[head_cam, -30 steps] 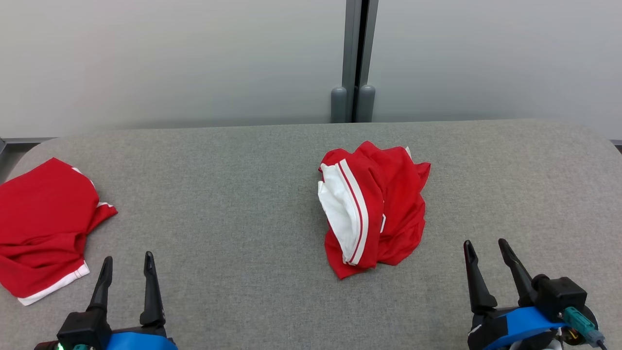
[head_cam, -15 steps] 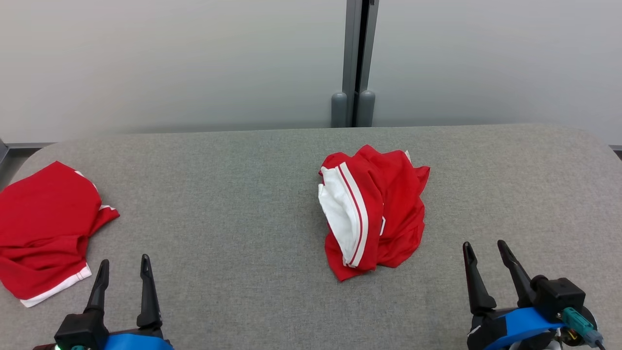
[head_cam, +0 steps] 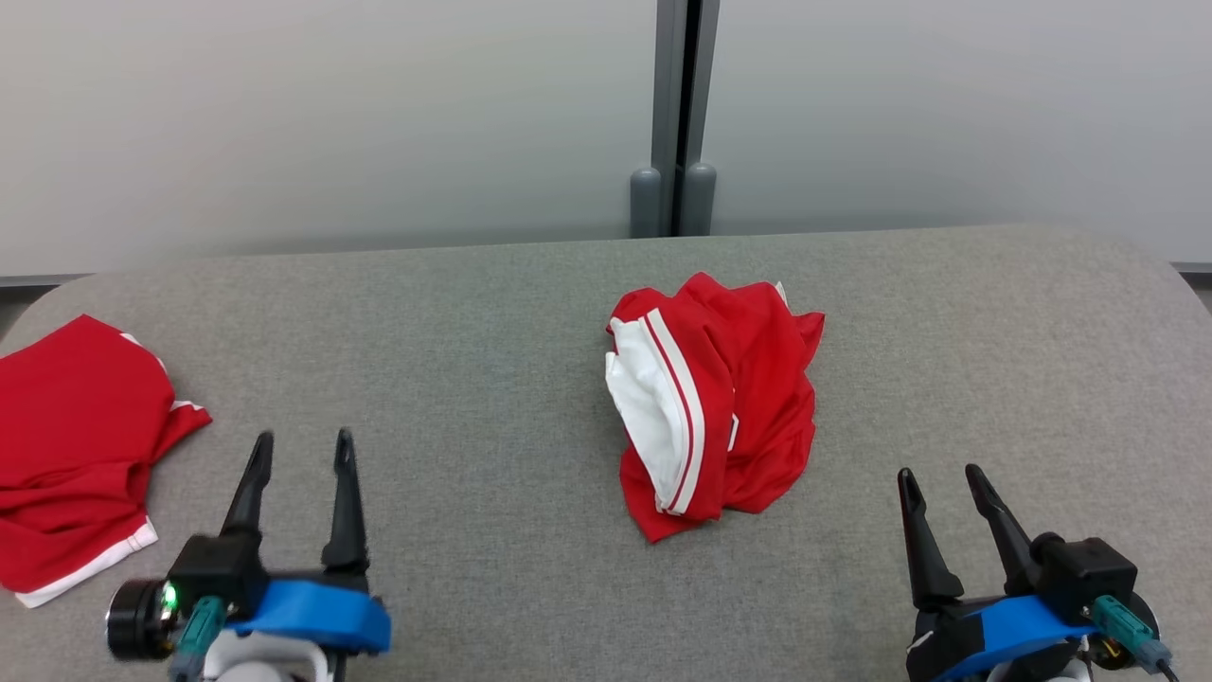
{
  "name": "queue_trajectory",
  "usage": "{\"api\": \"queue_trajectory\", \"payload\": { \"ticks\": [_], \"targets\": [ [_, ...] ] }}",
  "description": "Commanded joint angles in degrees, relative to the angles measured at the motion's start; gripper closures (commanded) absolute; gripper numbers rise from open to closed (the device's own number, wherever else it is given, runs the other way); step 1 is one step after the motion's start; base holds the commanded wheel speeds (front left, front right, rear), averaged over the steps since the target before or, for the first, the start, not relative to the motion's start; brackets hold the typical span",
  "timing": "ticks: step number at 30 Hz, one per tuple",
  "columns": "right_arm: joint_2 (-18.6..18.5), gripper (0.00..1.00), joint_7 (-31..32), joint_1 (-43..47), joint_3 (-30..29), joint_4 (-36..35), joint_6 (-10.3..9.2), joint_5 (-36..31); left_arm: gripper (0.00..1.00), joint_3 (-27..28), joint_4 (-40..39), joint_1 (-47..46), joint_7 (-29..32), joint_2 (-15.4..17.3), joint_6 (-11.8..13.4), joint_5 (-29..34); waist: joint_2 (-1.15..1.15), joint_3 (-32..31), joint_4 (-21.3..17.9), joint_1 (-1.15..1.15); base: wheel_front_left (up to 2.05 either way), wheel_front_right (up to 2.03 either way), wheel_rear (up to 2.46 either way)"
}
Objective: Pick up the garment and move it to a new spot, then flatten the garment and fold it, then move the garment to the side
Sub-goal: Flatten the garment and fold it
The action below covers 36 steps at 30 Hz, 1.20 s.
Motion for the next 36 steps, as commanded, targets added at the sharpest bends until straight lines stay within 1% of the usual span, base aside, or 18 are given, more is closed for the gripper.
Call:
{"api": "queue_trajectory", "payload": {
  "ticks": [1, 7, 12, 13, 16, 17, 20, 21, 22, 28, 31, 36],
  "targets": [
    [-0.3, 0.00, -0.2, -0.8, 0.4, -0.1, 0.13, 0.2, 0.00, -1.8, 0.2, -3.4, -0.2, 0.0, -0.4, 0.6, -0.01, 0.6, -0.4, 0.00, 0.00, 0.00, 0.00],
    [-0.3, 0.00, -0.2, -2.3, 1.0, -0.3, 0.13, 0.5, 0.00, -9.7, 2.9, -14.2, -0.1, -0.1, -0.7, 0.5, -0.01, 2.9, -2.7, 0.00, 0.00, 0.00, 0.00],
    [-0.3, 0.00, -0.2, -3.5, 1.0, -0.4, 0.14, 0.8, 0.00, -18.4, 10.5, -22.5, 0.4, 0.8, -0.6, -1.7, -0.01, 5.3, -5.2, 0.00, 0.00, 0.00, 0.00],
    [-0.3, 0.00, -0.2, -3.5, 1.0, -0.4, 0.14, 0.8, 0.00, -18.4, 10.5, -22.5, 0.4, 0.8, -0.6, -1.7, -0.01, 5.3, -5.2, 0.00, 0.00, 0.00, 0.00],
    [-0.3, 0.00, -0.2, -4.2, 0.8, -0.6, 0.14, 0.9, 0.00, -23.4, 14.5, -27.2, 0.2, 1.4, -0.6, -3.4, -0.01, 6.7, -6.6, 0.00, 0.00, 0.00, 0.00],
    [-0.3, 0.00, -0.2, -4.4, 0.6, -0.7, 0.14, 1.0, 0.00, -26.6, 17.2, -29.0, 0.6, 1.6, -0.6, -4.1, -0.01, 7.5, -7.3, 0.00, 0.00, 0.00, 0.00],
    [-0.3, 0.00, -0.2, -5.0, 0.6, -0.7, 0.14, 1.3, 0.00, -31.0, 21.0, -30.9, 2.0, 1.9, -0.6, -5.8, -0.01, 8.4, -8.2, 0.00, 0.00, 0.00, 0.00],
    [-0.3, 0.00, -0.2, -5.0, 0.6, -0.7, 0.14, 1.3, 0.00, -31.0, 21.0, -30.9, 2.0, 1.9, -0.6, -5.8, -0.01, 8.4, -8.2, 0.00, 0.00, 0.00, 0.00],
    [-0.3, 0.00, -0.2, -5.3, 0.5, -0.9, 0.14, 1.5, 0.00, -34.2, 23.2, -31.2, 3.2, 2.0, -0.6, -7.1, -0.01, 8.8, -8.7, 0.00, 0.00, 0.00, 0.00],
    [-0.3, 0.00, -0.2, -5.9, 0.7, -1.1, 0.14, 1.7, 0.00, -43.6, 28.2, -31.7, 7.0, 2.7, -0.6, -10.1, -0.01, 10.1, -9.7, 0.00, 0.00, 0.00, 0.00],
    [-0.3, 0.00, -0.2, -6.4, 1.0, -1.0, 0.14, 1.9, 0.00, -45.6, 29.6, -31.9, 8.1, 2.8, -0.6, -11.5, -0.01, 10.4, -10.2, 0.00, 0.00, 0.00, 0.00],
    [-0.3, 0.00, -0.2, -6.4, 1.5, -1.0, 0.14, 2.1, 0.00, -48.5, 32.7, -32.4, 8.8, 2.7, -0.6, -15.6, -0.01, 10.7, -11.5, 0.00, 0.00, 0.00, 0.00]
  ]
}}
